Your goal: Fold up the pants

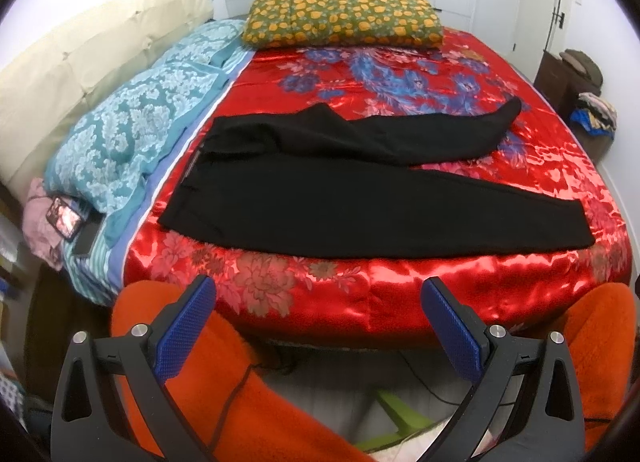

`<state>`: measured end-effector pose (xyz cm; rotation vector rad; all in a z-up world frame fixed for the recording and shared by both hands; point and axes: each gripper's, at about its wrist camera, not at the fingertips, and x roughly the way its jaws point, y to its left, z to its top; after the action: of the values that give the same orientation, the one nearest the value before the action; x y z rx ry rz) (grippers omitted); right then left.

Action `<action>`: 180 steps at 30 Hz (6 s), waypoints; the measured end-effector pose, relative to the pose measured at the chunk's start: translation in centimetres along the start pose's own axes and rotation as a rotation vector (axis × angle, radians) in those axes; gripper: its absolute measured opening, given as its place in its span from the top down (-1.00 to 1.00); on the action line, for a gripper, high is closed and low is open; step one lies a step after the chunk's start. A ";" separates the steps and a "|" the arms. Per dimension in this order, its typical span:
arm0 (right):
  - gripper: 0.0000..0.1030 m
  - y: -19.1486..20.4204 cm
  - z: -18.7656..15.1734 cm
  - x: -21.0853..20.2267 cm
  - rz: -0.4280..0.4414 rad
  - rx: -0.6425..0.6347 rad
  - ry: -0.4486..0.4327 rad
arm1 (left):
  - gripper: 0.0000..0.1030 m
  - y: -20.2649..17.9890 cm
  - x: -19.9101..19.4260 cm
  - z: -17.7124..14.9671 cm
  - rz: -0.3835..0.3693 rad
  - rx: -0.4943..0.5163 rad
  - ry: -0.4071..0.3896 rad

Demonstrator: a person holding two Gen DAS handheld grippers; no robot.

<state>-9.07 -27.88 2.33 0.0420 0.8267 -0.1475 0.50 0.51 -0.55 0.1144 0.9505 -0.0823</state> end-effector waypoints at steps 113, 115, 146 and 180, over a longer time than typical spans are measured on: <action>-1.00 1.9 -0.1 0.5 0.196 -0.059 -0.187 | -0.99 -3.3 1.1 0.1 -0.198 0.097 0.039; -1.00 1.9 -0.2 0.6 0.200 -0.046 -0.167 | -0.98 -3.3 1.2 0.1 -0.198 0.097 0.045; -1.00 -2.9 5.8 7.0 0.159 -0.115 -0.139 | -0.99 -2.5 6.0 8.1 -0.069 0.067 -0.088; 0.69 -26.1 29.0 47.3 0.438 -0.286 0.408 | -0.98 -8.4 22.2 8.8 0.020 0.096 0.266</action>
<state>39.82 -61.82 -12.29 -0.0184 1.2177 0.4050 19.42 -9.39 -14.11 0.2274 1.2110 -0.0952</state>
